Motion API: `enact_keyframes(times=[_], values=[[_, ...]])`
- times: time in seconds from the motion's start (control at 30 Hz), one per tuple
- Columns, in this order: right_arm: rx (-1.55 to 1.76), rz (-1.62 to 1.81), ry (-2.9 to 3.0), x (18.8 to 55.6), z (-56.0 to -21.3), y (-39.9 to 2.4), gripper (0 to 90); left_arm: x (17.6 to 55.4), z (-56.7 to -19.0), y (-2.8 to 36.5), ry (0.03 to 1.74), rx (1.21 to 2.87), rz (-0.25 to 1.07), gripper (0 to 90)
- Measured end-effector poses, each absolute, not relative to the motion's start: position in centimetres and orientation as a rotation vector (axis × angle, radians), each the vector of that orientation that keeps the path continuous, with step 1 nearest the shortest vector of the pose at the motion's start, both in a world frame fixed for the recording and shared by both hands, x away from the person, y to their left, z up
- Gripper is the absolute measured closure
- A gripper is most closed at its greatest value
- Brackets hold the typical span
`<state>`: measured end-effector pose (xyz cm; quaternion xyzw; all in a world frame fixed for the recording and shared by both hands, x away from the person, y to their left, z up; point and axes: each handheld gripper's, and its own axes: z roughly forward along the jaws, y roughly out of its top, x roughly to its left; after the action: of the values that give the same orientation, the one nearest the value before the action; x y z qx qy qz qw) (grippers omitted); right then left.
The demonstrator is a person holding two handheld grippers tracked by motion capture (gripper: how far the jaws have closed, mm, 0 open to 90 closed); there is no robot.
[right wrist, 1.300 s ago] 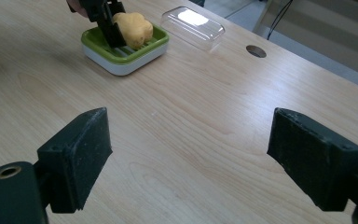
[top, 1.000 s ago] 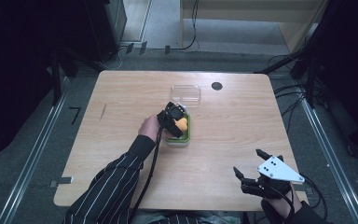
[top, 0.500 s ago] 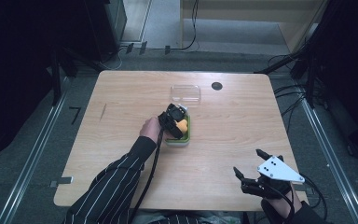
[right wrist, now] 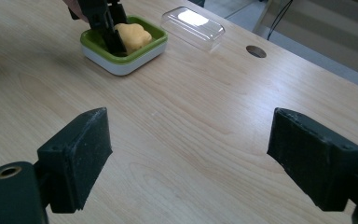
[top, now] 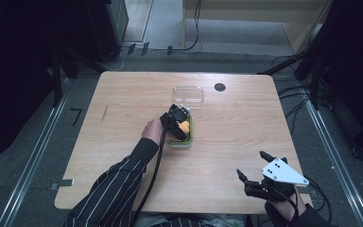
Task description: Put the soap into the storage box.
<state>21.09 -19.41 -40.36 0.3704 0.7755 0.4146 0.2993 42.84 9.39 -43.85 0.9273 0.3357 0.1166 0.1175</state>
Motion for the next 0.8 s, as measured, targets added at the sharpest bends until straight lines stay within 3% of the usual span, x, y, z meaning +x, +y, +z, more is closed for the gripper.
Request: enact_keyframes(times=[0.23,0.8], values=[[0.982,1.102,2.060,21.1,-40.4,-19.4,13.6,42.9,-43.2,10.0,1.000,2.686,0.345,17.1],[0.982,1.103,2.060,21.1,-40.4,-19.4,13.6,41.3,-41.9,10.8,1.025,2.686,0.312,2.4]])
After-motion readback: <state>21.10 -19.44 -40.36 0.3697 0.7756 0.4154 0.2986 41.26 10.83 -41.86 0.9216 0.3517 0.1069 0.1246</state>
